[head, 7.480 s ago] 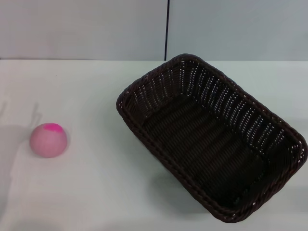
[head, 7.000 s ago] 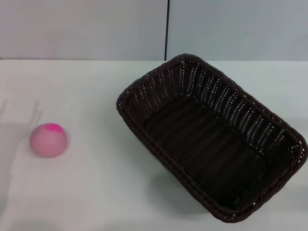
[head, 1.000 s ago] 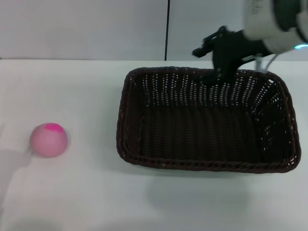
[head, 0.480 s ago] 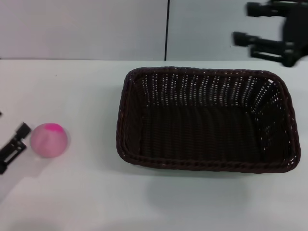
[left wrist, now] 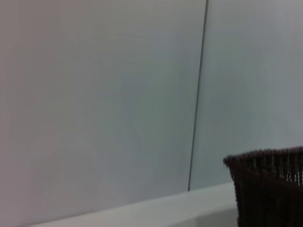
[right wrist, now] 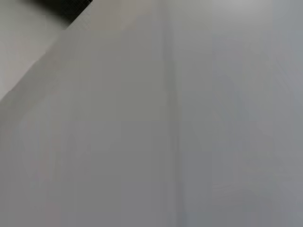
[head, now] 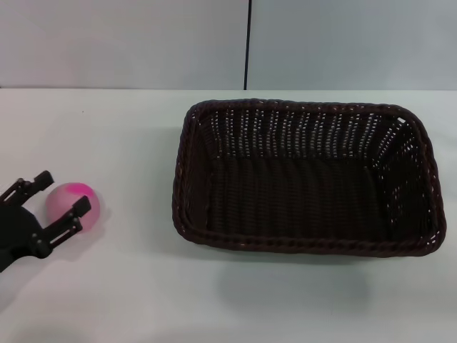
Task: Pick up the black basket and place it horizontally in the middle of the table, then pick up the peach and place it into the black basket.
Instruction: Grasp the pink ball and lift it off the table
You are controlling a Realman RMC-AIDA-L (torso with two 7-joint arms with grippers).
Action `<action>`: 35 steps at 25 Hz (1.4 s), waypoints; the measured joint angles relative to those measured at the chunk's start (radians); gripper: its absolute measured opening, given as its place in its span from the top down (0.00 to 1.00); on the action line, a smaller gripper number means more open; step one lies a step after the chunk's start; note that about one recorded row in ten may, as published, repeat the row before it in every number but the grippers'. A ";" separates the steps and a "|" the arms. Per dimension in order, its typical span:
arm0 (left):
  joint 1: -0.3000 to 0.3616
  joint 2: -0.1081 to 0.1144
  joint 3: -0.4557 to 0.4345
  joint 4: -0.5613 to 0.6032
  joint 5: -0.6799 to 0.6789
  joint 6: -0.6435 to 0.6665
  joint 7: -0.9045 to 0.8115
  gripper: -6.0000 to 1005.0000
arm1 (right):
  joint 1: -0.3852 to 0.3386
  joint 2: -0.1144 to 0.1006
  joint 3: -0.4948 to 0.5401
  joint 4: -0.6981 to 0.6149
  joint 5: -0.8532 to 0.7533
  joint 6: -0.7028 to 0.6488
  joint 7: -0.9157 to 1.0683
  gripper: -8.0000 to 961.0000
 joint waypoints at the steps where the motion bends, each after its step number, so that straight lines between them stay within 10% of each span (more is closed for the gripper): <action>1: -0.004 0.000 0.002 0.000 0.001 -0.009 0.000 0.30 | 0.009 0.000 0.006 0.078 0.044 -0.034 -0.040 0.39; 23: -0.048 -0.002 0.009 -0.001 0.046 -0.171 0.003 0.31 | 0.095 -0.002 0.138 0.569 0.197 -0.073 -0.257 0.39; 35: -0.046 0.001 0.003 -0.006 -0.040 -0.033 -0.002 0.66 | 0.132 0.000 0.393 0.775 0.208 -0.039 -0.267 0.39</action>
